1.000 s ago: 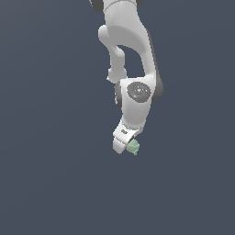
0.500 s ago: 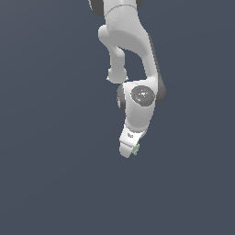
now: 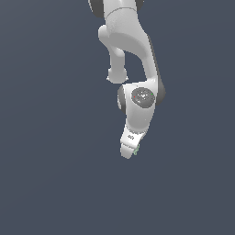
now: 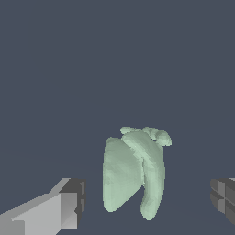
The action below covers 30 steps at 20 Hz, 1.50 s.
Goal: Pick up the object and move it to a goal position.
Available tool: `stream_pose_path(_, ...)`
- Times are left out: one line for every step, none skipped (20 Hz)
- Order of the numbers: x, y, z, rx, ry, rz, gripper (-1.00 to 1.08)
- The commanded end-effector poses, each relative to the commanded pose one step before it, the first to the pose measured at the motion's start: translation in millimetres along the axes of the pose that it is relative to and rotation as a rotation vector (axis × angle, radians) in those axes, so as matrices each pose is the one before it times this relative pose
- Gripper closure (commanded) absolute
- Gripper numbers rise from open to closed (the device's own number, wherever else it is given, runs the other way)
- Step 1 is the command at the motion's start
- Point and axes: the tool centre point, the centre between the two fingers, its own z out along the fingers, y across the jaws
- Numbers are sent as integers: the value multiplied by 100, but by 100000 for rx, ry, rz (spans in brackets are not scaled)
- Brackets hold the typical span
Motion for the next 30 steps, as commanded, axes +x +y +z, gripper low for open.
stream_pose_path(-20, -64, 924, 116, -60, -111, -92)
stream_pose_path(0, -20, 523, 0, 2, -69, -92)
stream_pose_path(-7, -21, 598, 1, 2, -69, -92)
stream_pose_path(-7, -22, 603, 1, 2, -69, -92)
stream_pose_path(1, -20, 518, 1, 3, -69, -92)
stream_pose_path(-1, -10, 433, 0, 2, -49, -92)
stream_pose_path(9, -5, 347, -1, 2, -49, -92)
stream_pose_path(-6, 19, 263, 0, 0, 0, -92)
stream_pose_path(6, 25, 178, 0, 0, 0, -92)
stream_pose_path(19, 32, 92, 0, 0, 0, -92)
stream_pose_path(26, 34, 14, 0, 0, 0, -92)
stream_pose_path(12, 14, -10, 0, 0, 0, -92)
stream_pose_path(0, 0, 0, 0, 0, 0, 108)
stream_pose_path(0, 0, 0, 0, 0, 0, 108)
stream_pose_path(0, 0, 0, 0, 0, 0, 108)
stream_pose_path(0, 0, 0, 0, 0, 0, 108)
stream_pose_path(0, 0, 0, 0, 0, 0, 108)
stream_pose_path(0, 0, 0, 0, 0, 0, 108)
stream_pose_path(0, 0, 0, 0, 0, 0, 108)
stream_pose_path(0, 0, 0, 0, 0, 0, 108)
stream_pose_path(0, 0, 0, 0, 0, 0, 108)
stream_pose_path(0, 0, 0, 0, 0, 0, 108)
stream_pose_path(39, -8, -34, -32, 46, -40, 108)
stream_pose_path(4, -19, -6, 0, 0, 0, 108)
stream_pose_path(12, -56, -19, 0, 0, 0, 108)
stream_pose_path(20, -94, -32, 0, 0, 0, 108)
stream_pose_path(29, -132, -44, 0, 0, 0, 108)
stream_pose_path(37, -171, -57, 0, 0, 0, 108)
stream_pose_path(46, -211, -71, 0, 0, 0, 108)
stream_pose_path(55, -251, -84, 0, 0, 0, 108)
